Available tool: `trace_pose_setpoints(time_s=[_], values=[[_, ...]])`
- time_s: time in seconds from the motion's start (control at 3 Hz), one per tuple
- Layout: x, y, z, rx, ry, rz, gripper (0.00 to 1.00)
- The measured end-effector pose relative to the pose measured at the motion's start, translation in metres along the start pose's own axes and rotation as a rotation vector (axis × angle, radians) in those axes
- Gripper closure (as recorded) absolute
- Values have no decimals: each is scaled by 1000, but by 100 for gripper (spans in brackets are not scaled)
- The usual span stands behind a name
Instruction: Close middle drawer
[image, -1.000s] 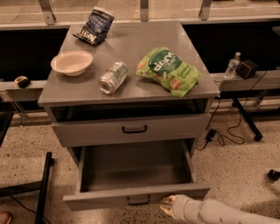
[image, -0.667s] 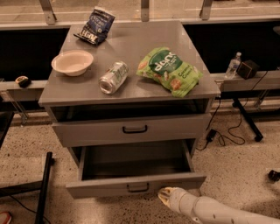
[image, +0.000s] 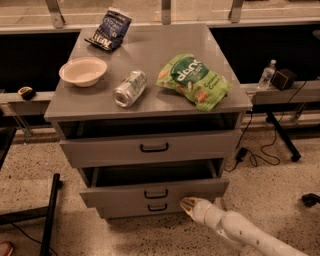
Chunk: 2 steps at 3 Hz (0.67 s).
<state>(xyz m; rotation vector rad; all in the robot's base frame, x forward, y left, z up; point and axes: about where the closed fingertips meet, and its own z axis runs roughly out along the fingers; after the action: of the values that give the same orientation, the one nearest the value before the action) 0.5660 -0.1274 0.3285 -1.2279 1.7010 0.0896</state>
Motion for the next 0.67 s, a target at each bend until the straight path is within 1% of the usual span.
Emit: trace_pose_setpoints(time_s=[0.33,0.67], values=[[5,-34,15,16,-54,33,100],[-1,-50,18,0,-102,38,100]])
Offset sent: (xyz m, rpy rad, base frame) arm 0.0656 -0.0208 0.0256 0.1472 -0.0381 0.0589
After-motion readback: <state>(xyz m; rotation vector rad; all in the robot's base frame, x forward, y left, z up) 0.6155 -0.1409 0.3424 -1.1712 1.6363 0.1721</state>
